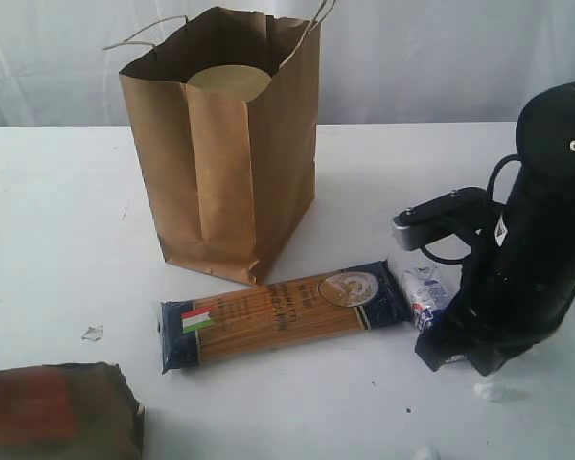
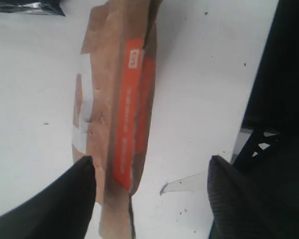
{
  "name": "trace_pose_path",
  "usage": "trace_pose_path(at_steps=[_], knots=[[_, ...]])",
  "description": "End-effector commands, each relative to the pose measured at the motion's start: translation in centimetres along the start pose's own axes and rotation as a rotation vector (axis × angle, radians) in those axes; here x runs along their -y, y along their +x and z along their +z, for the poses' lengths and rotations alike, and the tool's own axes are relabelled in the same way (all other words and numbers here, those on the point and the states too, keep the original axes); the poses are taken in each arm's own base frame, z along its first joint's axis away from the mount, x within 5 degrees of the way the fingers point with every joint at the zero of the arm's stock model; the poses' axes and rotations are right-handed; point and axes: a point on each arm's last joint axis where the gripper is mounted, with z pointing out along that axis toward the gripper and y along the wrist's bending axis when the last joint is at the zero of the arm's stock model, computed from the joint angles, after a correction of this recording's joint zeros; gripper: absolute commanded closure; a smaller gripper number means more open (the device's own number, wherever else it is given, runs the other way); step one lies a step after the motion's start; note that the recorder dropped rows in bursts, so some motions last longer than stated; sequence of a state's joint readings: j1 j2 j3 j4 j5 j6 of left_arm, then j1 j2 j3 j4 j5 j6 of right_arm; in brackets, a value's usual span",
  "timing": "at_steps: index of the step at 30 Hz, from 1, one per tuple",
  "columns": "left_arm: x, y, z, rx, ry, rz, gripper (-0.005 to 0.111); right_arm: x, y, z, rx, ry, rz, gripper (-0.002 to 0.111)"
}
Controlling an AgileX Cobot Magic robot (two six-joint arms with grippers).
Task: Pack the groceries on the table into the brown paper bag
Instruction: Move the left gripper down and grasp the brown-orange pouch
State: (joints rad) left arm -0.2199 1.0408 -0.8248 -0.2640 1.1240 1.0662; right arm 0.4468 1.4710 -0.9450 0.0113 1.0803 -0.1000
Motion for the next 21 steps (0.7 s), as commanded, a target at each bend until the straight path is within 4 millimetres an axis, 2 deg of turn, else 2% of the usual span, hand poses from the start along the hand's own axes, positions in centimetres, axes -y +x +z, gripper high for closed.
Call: trace_pose_path(at_steps=[1,9,21], knots=[[0.1,0.1,0.7,0.021,-0.02,0.051,0.04,0.2,-0.1,0.1,0.037,0.004,-0.003,0.108],[-0.5,-0.1,1.5,0.044,-0.013,0.114,0.04,0.3,-0.5,0.1,0.079,0.009,-0.003,0.108],[-2.1,-0.7,2.6,0.081,-0.038,0.097,0.04,0.3,-0.6,0.1,0.084,0.009,-0.003,0.108]])
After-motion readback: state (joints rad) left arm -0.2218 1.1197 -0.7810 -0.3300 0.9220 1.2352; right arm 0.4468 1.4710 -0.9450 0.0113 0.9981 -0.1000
